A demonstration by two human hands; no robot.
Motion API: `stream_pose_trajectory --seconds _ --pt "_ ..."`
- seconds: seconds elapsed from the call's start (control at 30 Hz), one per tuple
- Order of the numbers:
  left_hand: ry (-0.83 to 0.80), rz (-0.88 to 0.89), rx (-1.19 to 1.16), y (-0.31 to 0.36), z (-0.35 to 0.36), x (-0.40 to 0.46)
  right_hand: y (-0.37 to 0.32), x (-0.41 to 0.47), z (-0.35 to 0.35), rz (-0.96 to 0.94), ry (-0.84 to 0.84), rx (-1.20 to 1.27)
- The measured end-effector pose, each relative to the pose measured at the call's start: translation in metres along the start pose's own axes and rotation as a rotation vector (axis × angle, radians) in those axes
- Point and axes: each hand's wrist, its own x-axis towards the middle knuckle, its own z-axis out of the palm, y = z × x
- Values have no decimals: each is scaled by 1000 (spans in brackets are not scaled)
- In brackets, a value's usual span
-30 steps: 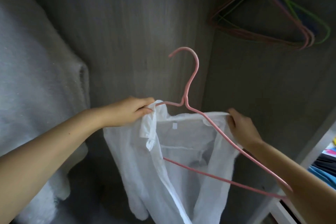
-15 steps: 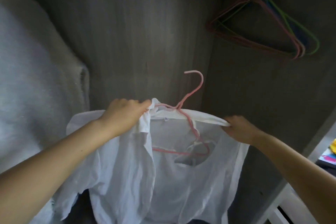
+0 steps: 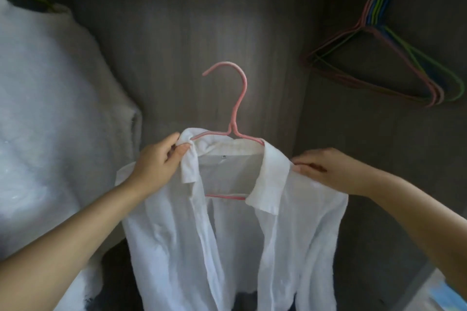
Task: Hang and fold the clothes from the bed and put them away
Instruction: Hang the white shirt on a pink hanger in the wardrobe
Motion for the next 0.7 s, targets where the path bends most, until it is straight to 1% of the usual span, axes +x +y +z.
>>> stream_pose_trajectory --seconds 0.03,0.1,0.17,0.2,0.27,0.3,0.37,0.4,0.5,0.57,0.63,0.7 --pt "23 -5 -25 0 -1 2 -4 1 1 4 2 62" --pt "80 -32 -62 2 -3 8 -16 1 0 21 95 227" --pt "136 -62 -3 3 -6 18 -32 8 -5 29 141 358" --pt "108 -87 38 5 -4 22 -38 11 -7 37 140 422" --pt "-18 -160 38 12 3 26 -55 22 -14 70 151 574" --pt "-88 -206 -30 18 8 24 -63 29 -20 79 160 652" --pt "-221 -297 -289 34 14 21 -87 44 -38 75 165 756" --pt "-233 -320 -429 42 13 21 -102 53 -49 69 189 762" --pt "-106 -369 -720 63 -6 29 -147 83 -81 10 356 631" --pt "-6 -397 -818 68 -24 37 -174 103 -96 -39 402 564" --pt "68 -369 -757 72 -43 41 -201 125 -103 -58 435 576" --pt "100 -367 -699 75 -60 44 -228 148 -108 -69 452 641"
